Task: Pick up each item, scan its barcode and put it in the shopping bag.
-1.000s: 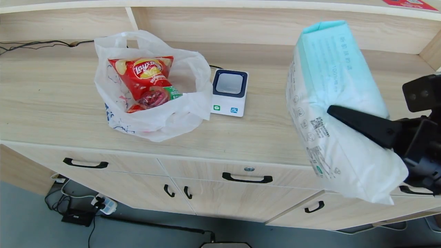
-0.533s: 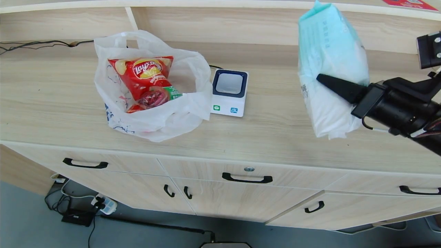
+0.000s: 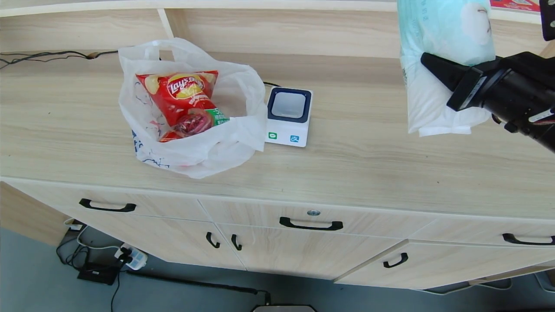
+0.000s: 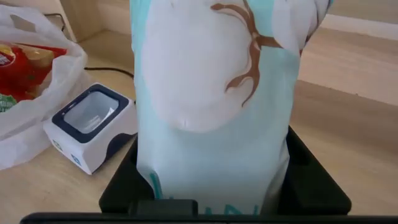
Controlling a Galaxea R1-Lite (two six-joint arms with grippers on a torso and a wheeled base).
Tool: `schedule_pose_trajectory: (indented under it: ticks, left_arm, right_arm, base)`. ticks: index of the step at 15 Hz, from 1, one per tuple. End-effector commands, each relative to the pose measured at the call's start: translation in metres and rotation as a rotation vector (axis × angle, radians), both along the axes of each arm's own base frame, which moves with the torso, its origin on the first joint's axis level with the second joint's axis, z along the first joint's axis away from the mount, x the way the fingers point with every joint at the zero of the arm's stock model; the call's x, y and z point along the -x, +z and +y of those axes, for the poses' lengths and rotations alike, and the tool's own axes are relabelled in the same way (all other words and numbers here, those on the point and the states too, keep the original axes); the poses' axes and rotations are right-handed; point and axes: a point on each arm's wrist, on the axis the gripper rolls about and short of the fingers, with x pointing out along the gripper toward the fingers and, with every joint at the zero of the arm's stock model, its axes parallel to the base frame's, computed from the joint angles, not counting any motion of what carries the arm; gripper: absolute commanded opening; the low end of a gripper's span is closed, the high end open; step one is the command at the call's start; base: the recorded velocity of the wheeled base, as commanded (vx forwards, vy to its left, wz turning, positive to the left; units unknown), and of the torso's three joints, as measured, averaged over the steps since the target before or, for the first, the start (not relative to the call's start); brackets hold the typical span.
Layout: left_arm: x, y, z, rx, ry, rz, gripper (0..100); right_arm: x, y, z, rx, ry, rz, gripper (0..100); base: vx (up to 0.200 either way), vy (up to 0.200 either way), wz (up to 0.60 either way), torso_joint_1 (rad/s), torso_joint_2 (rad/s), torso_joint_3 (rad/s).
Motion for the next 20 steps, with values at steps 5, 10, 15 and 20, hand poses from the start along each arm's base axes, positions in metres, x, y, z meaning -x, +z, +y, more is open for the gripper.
schedule_pose_trajectory:
  ticks: [5,10,15,20]
  left_arm:
    - [0.000,0.000,0.000,0.005,0.000,0.003,100]
    - [0.000,0.000,0.000,0.004,0.000,0.003,100]
    - [0.000,0.000,0.000,0.005,0.000,0.001,100]
    - [0.000,0.000,0.000,0.004,0.000,0.001,100]
  right_arm:
    - [0.004,0.002,-0.001,-0.014,-0.030,-0.004,0]
    - [0.003,-0.001,-0.002,-0.017,-0.043,0.008,0]
    - [-0.001,0.002,-0.012,-0.036,-0.074,0.005,0]
    - [-0.013,0.010,0.020,-0.059,0.053,-0.008,0]
  base:
    - [0.000,0.200,0.00,0.008,0.00,0.003]
    - [0.040,0.200,0.00,0.000,0.00,0.003]
    - [0.080,0.040,0.00,0.000,0.00,0.000]
    - [0.000,0.000,0.00,0.000,0.00,0.000]
